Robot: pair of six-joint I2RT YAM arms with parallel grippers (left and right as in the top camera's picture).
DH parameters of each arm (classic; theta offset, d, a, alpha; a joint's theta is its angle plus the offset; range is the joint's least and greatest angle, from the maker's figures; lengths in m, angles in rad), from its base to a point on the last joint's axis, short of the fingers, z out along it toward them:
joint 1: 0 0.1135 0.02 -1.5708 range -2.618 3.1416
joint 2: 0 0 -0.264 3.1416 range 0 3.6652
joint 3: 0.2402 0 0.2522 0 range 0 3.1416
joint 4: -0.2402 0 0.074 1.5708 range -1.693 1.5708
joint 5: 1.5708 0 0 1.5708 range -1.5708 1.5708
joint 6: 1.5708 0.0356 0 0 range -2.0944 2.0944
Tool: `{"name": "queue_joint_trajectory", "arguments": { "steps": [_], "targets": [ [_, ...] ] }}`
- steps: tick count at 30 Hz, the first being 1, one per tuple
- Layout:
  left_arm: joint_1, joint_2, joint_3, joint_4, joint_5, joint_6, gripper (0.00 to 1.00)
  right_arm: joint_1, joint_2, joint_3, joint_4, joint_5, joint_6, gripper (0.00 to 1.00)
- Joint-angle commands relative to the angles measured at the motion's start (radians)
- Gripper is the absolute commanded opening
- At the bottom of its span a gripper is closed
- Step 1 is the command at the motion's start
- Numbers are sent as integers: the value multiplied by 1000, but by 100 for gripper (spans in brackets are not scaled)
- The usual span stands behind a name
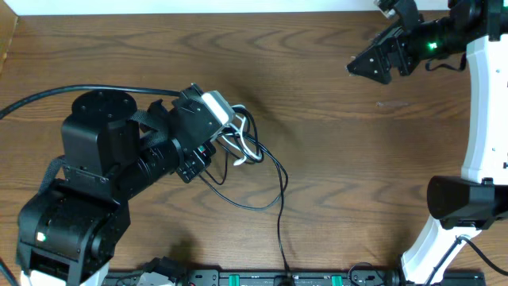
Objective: Untangle cables
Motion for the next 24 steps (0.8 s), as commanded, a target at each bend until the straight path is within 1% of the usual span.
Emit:
{"name": "queue_joint_trajectory", "arguments": {
  "steps": [1,2,4,9,10,12,14,17,20,22,24],
  "targets": [
    [1,17,3,50,-63,-159,8,56,-7,-5,-1,-59,-39,86],
    [1,34,3,89,-129,-269,8,77,-7,-5,-1,-59,-43,86],
    [1,69,3,116,-215,-376,8,106,-7,-5,-3,-59,-61,86],
    [0,180,3,146,-222,-520,8,182,-9,-5,-22,-57,-129,83],
    [0,195,3,156,-222,-539,8,197,-9,-5,-22,-57,-129,80],
    [-1,227,3,188,-219,-578,8,224,-9,-5,-25,-56,-137,77],
    [-2,238,3,221,-193,-588,8,247,-9,-5,-32,-55,-156,77],
    [-2,240,13,267,-177,-612,8,284,-8,-5,-32,-48,-159,70],
    [-2,240,46,293,-170,-651,8,322,-7,-6,-32,-48,-176,69],
    [-2,240,68,309,-132,-657,8,349,-7,-6,-31,-42,-198,66],
    [-2,240,85,312,-125,-662,8,364,-7,-6,-27,-41,-199,64]
  ]
}}
